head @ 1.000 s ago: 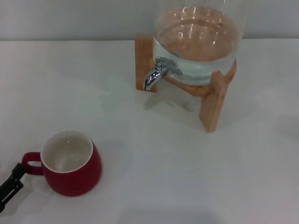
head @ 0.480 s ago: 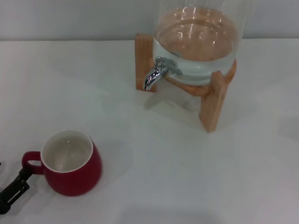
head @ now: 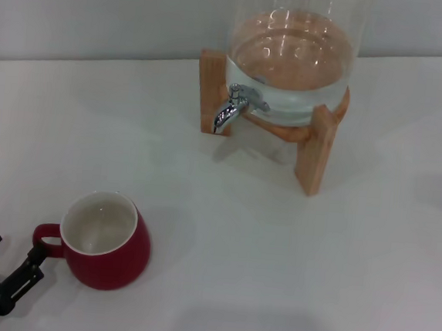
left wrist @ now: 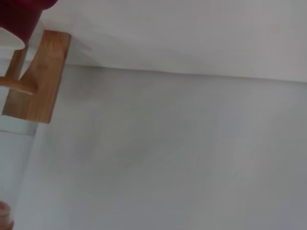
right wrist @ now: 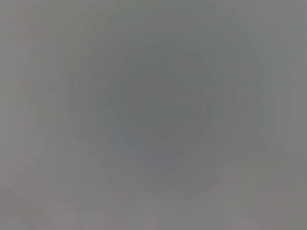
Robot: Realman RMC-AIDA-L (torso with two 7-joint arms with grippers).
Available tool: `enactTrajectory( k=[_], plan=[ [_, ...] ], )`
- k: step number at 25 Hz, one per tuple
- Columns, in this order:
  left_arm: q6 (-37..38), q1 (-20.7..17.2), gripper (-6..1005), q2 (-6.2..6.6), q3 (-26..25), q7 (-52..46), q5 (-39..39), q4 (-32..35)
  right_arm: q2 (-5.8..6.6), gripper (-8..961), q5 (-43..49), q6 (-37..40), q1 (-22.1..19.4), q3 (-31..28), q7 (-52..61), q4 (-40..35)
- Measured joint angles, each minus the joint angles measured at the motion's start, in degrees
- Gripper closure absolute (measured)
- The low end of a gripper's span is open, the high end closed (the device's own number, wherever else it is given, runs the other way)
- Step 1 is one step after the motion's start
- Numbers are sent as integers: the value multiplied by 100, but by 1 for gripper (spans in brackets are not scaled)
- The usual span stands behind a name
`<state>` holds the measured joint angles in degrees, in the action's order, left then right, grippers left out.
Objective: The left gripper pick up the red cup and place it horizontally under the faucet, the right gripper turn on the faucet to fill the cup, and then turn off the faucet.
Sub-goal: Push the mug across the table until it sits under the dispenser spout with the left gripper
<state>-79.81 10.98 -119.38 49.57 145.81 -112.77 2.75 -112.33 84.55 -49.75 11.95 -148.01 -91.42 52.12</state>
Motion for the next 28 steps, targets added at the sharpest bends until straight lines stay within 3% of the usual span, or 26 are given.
enactTrajectory(
  k=[28],
  plan=[
    [18, 30, 242, 7, -55, 24, 3, 148, -17, 231, -20, -21, -9, -61, -16, -9]
  ],
)
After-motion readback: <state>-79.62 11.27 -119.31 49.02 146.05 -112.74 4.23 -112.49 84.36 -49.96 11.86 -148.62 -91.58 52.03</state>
